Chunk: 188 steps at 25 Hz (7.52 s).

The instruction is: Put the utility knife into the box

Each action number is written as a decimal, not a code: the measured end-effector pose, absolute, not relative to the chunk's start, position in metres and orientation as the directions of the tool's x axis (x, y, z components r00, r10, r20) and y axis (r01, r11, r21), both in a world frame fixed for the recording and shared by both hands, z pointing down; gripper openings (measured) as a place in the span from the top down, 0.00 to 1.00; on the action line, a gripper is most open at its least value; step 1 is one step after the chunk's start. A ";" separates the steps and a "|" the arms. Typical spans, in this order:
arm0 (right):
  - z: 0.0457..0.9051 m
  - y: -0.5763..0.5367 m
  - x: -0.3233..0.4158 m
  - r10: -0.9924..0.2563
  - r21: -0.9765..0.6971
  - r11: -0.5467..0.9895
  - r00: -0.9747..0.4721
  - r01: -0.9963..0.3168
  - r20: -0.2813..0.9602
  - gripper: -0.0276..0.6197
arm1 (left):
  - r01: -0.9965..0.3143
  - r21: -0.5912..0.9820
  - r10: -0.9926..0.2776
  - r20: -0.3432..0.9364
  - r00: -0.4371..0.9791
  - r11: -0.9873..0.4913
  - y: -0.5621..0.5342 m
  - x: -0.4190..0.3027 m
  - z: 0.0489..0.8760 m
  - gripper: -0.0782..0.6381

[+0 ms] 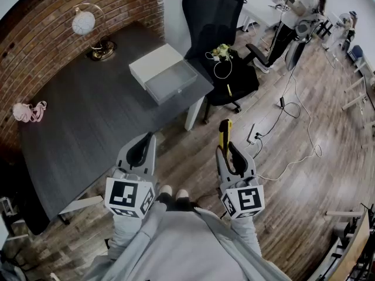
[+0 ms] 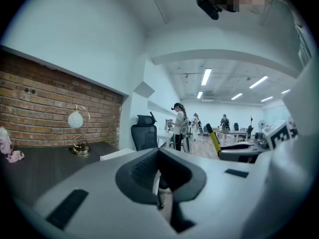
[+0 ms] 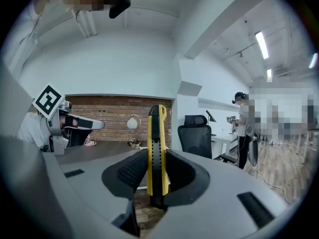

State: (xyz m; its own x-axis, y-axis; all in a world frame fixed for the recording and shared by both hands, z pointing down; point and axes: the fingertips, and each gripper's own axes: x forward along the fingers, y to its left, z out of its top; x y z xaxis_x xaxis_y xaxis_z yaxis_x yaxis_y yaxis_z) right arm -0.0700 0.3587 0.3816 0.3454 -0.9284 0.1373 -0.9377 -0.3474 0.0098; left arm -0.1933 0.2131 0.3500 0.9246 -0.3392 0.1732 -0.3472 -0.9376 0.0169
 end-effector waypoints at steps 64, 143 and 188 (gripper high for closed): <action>0.413 0.095 0.115 -0.946 -0.059 -0.228 0.207 -0.972 0.251 0.76 | -0.457 0.089 -0.427 0.235 0.873 -0.885 -0.032 -0.029 0.386 0.86; 0.565 -0.031 0.074 -0.424 0.067 0.850 -0.602 -0.523 0.677 0.76 | -0.897 0.137 -0.832 0.337 0.441 -0.420 -0.073 -0.053 0.431 0.87; 0.650 -0.016 0.053 -0.172 0.081 0.971 -0.421 -0.225 0.891 0.76 | -0.892 0.161 -0.827 0.333 0.452 -0.423 -0.071 -0.055 0.441 0.86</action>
State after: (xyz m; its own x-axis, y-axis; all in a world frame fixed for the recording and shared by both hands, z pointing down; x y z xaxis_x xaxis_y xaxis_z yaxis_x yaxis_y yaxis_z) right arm 0.0534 -0.0157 0.6502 -0.4209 -0.1721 0.8906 -0.2247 0.9710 0.0814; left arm -0.0545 -0.0706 0.4412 0.4525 -0.8271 0.3334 -0.8917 -0.4228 0.1613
